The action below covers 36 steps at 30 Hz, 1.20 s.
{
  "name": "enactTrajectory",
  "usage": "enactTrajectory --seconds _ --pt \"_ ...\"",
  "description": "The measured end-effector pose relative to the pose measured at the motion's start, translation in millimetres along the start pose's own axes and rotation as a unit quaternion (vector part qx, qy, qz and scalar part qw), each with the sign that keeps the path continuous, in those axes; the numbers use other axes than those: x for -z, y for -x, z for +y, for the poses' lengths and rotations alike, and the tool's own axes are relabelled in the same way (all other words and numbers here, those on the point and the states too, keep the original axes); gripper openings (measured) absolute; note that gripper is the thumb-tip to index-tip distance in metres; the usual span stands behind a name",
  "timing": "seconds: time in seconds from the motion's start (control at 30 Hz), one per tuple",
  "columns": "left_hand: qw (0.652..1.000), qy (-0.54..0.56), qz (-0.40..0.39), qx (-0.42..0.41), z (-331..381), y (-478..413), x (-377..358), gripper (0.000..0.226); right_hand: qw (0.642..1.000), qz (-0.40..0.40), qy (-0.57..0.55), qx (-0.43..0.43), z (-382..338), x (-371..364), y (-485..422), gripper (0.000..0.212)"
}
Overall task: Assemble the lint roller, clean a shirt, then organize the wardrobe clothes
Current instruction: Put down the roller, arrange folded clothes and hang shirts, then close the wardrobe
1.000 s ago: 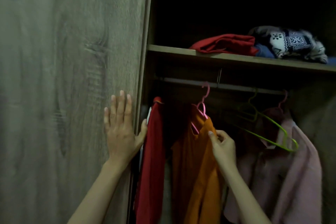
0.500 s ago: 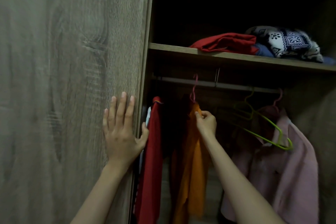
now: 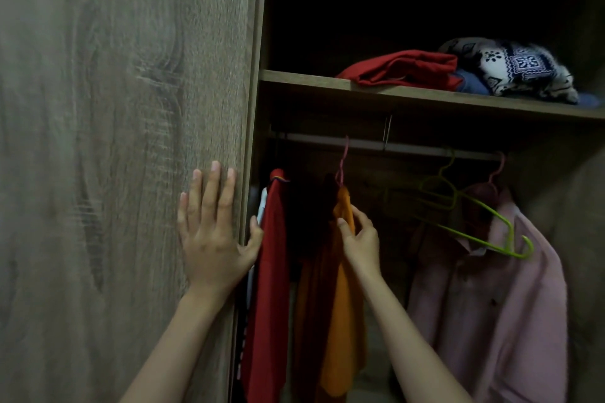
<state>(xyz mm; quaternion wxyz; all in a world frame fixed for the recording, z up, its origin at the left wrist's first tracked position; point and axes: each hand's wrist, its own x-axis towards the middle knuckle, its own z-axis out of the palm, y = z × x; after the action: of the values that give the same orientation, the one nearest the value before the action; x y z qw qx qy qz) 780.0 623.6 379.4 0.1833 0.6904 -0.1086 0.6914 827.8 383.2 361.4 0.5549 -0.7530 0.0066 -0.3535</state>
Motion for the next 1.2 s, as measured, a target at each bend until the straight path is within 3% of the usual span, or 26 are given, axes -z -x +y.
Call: enactTrajectory --seconds 0.13,0.27,0.43,0.6,0.7,0.83,1.03,1.1,1.2 --pt "1.000 0.001 -0.006 0.003 0.2 0.4 1.1 0.071 0.999 -0.025 -0.019 0.009 -6.5 8.5 16.4 0.047" --pt "0.999 0.023 -0.017 0.015 2.1 -1.6 5.9 0.071 0.990 0.066 -0.033 0.117 -32.1 29.6 42.7 0.041" --pt "0.991 0.134 -0.011 0.023 29.9 -22.7 16.2 0.063 0.934 0.145 -0.053 0.321 -99.7 74.3 52.3 0.028" --pt "0.964 0.261 0.008 -0.051 79.4 -88.0 11.5 0.055 0.868 0.203 -0.008 0.452 -170.9 121.7 11.2 0.034" --pt "0.955 0.287 0.009 -0.072 102.5 -136.2 -4.1 0.054 0.867 0.238 0.030 0.438 -201.1 138.9 -29.8 0.040" --pt "0.960 0.270 -0.045 -0.061 123.8 -192.0 -33.3 0.057 0.909 0.230 0.117 0.326 -225.8 150.5 -78.6 0.051" --pt "0.948 0.153 -0.268 -0.082 133.0 -228.9 -67.8 0.077 0.940 0.057 0.251 0.223 -231.3 149.1 -119.9 0.060" --pt "0.950 0.120 -0.267 -0.104 131.7 -229.4 -70.6 0.067 0.929 0.020 0.289 0.232 -226.2 148.0 -120.2 0.059" --pt "0.950 0.157 -0.252 -0.091 132.4 -231.3 -66.7 0.036 0.911 0.009 0.300 0.283 -219.7 149.8 -118.4 0.049"
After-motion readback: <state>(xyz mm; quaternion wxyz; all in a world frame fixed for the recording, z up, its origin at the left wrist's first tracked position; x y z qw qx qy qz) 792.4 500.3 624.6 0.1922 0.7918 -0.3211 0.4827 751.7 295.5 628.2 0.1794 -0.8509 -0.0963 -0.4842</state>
